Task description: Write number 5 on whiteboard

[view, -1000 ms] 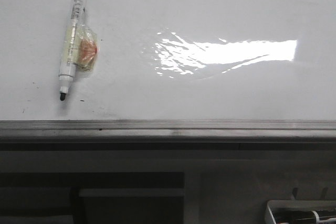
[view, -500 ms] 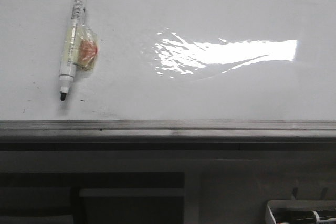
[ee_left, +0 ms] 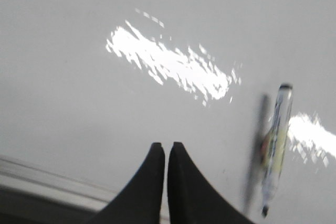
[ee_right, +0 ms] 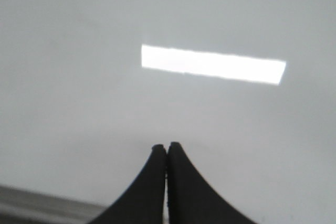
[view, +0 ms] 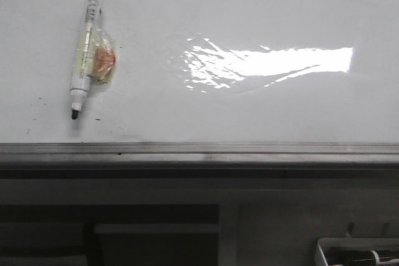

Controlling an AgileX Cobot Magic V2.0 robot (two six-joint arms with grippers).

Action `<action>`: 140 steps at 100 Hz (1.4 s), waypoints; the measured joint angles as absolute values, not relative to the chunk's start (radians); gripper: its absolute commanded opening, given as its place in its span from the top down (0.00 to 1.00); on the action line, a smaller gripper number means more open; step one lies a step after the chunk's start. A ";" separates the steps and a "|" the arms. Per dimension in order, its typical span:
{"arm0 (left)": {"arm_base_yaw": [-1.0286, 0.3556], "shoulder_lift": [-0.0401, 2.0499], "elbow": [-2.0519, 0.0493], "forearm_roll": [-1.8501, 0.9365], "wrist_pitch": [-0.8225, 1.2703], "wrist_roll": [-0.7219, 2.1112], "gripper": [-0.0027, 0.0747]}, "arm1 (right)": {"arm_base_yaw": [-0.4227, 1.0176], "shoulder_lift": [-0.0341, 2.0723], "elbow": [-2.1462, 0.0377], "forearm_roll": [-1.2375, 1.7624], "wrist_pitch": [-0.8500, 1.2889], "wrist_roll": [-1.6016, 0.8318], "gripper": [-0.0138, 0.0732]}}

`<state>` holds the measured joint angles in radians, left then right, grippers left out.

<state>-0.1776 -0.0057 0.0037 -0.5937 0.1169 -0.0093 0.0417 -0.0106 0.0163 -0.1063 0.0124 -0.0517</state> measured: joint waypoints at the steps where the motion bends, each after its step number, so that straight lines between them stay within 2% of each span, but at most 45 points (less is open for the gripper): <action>1: -0.178 -0.006 0.004 -0.604 0.111 -0.009 0.99 | 0.042 -0.011 0.016 -0.106 0.000 -0.050 0.89; 13: -0.178 -0.006 0.004 -0.693 0.050 -0.012 0.99 | 0.042 -0.011 0.016 0.000 -0.090 0.041 0.89; 27: -0.178 -0.006 0.004 -0.742 0.035 -0.013 0.99 | 0.042 -0.011 0.016 0.120 -0.056 0.112 0.89; 52: -0.178 -0.006 0.004 -0.748 -0.045 -0.013 0.99 | 0.042 -0.011 -0.019 0.153 -0.017 0.125 0.89; 68: -0.178 0.056 -0.082 -0.543 0.116 0.000 0.99 | 0.042 0.050 -0.155 0.139 0.094 0.125 0.89; 77: -0.178 0.173 -0.199 -0.408 0.236 0.007 0.90 | 0.057 0.127 -0.232 0.082 0.150 0.125 0.88; 86: -0.178 0.313 -0.303 -0.343 0.321 0.013 0.70 | 0.090 0.210 -0.306 0.012 0.190 0.125 0.80; 92: -0.178 0.400 -0.366 -0.336 0.355 0.015 0.58 | 0.118 0.262 -0.352 -0.027 0.225 0.125 0.68; 98: -0.178 0.491 -0.417 -0.338 0.390 0.031 0.51 | 0.153 0.321 -0.401 -0.044 0.255 0.125 0.56; 103: -0.178 0.556 -0.451 -0.361 0.418 0.069 0.51 | 0.183 0.365 -0.434 -0.054 0.278 0.125 0.44; 110: -0.180 0.640 -0.489 -0.438 0.449 0.160 0.51 | 0.225 0.421 -0.472 -0.061 0.289 0.125 0.35; 123: -0.252 0.771 -0.539 -0.622 0.456 0.345 0.51 | 0.296 0.501 -0.506 -0.064 0.293 0.125 0.33; 140: -0.409 0.933 -0.566 -0.709 0.371 0.404 0.51 | 0.353 0.565 -0.508 -0.064 0.293 0.125 0.33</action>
<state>-0.4095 0.9326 -0.5662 -0.7092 0.3710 0.4040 0.3527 0.5650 -0.5077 -0.0643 0.2934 0.1249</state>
